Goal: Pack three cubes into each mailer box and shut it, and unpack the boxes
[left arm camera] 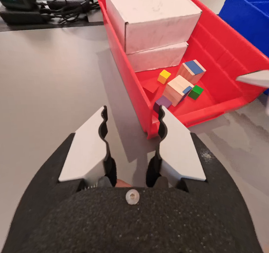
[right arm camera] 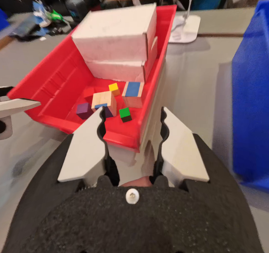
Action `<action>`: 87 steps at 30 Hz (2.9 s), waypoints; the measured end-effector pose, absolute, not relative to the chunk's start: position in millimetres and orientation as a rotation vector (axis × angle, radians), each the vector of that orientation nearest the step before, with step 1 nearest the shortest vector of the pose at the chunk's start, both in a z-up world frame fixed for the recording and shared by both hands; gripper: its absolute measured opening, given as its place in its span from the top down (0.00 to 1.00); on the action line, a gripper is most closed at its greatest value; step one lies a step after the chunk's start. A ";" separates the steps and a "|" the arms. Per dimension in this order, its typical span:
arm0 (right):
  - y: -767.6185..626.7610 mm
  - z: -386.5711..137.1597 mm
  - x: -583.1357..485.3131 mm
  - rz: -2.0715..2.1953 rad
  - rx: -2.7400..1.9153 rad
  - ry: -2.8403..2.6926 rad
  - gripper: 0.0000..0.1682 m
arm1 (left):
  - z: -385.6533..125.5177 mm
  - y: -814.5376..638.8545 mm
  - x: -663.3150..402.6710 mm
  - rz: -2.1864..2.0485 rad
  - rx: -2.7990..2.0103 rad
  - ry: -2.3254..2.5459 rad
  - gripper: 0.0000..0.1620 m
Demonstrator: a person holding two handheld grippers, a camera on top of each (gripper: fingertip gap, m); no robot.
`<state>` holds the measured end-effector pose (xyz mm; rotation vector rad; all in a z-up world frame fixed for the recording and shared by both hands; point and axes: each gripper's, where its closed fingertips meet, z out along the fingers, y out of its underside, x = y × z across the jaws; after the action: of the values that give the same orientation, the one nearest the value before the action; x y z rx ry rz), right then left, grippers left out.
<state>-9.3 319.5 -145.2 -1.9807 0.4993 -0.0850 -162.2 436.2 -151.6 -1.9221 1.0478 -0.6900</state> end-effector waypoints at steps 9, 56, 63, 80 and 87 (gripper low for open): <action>332.8 -171.9 -6.1 -0.269 -2.033 0.626 0.85 | -166.1 447.9 -142.6 -0.634 -1.911 1.072 0.96; 454.9 -135.2 -189.6 0.008 -2.129 0.142 0.78 | -143.4 632.7 -336.7 -0.529 -1.951 0.737 0.75; 320.4 -115.5 -132.0 0.274 -2.038 0.097 0.75 | -88.5 597.2 -329.9 -0.543 -1.753 0.723 0.74; 151.9 -133.7 75.8 -0.021 -1.855 0.630 0.64 | -142.5 451.9 -274.9 -0.919 -1.987 0.929 0.77; 155.3 -120.0 70.1 -0.134 -1.817 0.572 0.69 | -138.6 457.5 -284.3 -0.950 -1.999 0.861 0.78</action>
<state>70.1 155.3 -120.0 -1.8170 0.5715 -0.1344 -284.3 457.5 -138.6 -1.9986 0.8613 -0.9502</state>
